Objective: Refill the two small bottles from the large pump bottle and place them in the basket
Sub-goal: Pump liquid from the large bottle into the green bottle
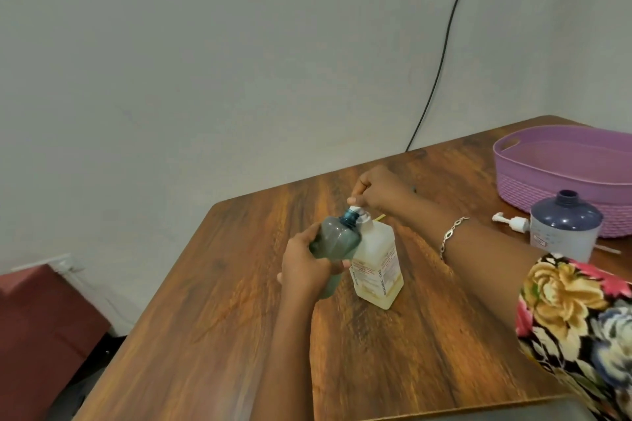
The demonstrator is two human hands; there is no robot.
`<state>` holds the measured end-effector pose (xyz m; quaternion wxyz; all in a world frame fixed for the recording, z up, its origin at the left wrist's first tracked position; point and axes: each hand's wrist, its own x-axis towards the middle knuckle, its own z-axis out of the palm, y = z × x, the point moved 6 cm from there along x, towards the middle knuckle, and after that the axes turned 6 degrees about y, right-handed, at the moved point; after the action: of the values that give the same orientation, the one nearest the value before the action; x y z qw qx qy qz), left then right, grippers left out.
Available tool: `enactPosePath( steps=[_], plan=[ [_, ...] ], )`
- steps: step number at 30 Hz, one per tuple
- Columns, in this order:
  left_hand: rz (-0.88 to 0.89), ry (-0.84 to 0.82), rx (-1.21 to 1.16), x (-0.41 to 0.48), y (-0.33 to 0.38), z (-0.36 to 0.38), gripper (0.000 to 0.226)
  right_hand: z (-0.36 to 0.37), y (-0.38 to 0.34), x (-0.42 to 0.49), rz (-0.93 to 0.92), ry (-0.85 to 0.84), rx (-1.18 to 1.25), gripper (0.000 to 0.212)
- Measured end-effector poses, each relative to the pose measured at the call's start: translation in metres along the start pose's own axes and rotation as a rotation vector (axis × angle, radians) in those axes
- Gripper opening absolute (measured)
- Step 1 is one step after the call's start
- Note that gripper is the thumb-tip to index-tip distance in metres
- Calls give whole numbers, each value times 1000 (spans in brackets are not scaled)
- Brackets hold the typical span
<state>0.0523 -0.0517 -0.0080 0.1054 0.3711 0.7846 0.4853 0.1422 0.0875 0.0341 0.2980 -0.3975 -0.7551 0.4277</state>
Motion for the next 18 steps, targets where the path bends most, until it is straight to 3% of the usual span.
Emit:
enactPosePath(
  steps=[6, 12, 18],
  plan=[
    [14, 32, -34, 4, 12, -11, 83, -12, -24, -2, -21, -71, -37, 3],
    [-23, 32, -15, -2, 3, -4, 84, 0, -6, -3, -23, -21, -31, 16],
    [-37, 61, -100, -1, 8, -11, 82, -5, -13, -4, -13, 24, 107, 9]
  ],
)
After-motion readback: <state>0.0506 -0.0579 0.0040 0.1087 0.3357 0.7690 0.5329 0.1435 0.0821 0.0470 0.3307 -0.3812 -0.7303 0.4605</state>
